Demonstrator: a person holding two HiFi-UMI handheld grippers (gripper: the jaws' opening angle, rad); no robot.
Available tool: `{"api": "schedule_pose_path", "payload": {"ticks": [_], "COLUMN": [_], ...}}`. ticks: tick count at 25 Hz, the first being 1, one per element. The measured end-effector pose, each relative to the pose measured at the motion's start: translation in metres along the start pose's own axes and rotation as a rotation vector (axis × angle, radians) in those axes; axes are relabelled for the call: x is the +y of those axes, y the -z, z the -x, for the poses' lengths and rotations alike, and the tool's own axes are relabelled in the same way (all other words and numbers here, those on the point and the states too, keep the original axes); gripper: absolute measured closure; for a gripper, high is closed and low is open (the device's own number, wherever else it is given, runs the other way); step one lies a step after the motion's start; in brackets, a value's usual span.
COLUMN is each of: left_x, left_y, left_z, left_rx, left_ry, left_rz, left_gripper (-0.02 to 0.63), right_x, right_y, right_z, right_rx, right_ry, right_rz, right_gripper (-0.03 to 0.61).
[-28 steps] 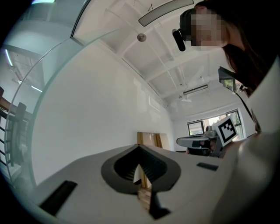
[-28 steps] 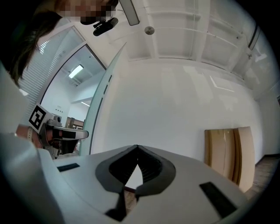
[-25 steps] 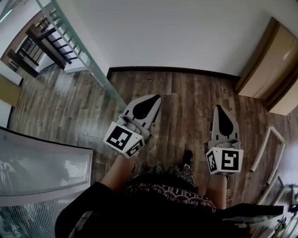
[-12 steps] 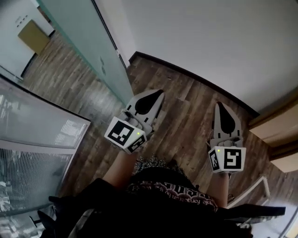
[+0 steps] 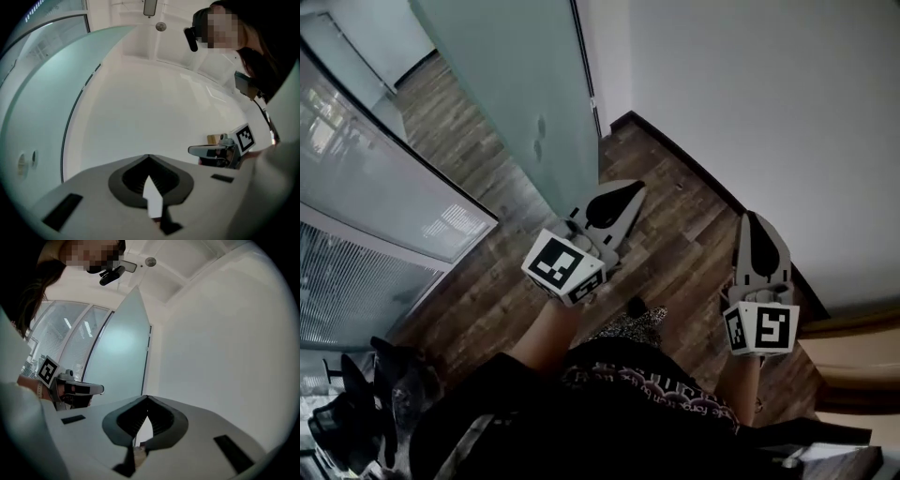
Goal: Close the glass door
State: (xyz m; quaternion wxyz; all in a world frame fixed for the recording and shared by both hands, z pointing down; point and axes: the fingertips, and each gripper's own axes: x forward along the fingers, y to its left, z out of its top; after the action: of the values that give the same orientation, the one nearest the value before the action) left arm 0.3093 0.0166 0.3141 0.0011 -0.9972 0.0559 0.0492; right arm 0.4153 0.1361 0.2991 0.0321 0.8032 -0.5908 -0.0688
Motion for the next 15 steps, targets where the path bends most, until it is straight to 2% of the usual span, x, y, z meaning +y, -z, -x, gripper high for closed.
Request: {"api": "schedule_pose_path", "payload": {"ticks": [3, 8, 15], "left_x": [0.022, 0.055, 0.094], "left_y": [-0.004, -0.005, 0.000], "left_z": [-0.028, -0.047, -0.020], "left_rx": [-0.034, 0.000, 0.050], "left_ry": [-0.055, -0.131, -0.399], "left_rz": [0.010, -0.023, -0.041], "left_gripper": [0.612, 0.612, 0.612], "right_x": [-0.007, -0.007, 0.027], "right_y": [-0.001, 0.000, 0.006], "right_z": [-0.043, -0.109, -0.181], "right_rx": [-0.004, -0.030, -0.068], "right_ry": [-0.092, -0.218, -0.474], "right_rz": [0.024, -0.007, -0.068], "right_gripper": [0.575, 0.575, 0.575]}}
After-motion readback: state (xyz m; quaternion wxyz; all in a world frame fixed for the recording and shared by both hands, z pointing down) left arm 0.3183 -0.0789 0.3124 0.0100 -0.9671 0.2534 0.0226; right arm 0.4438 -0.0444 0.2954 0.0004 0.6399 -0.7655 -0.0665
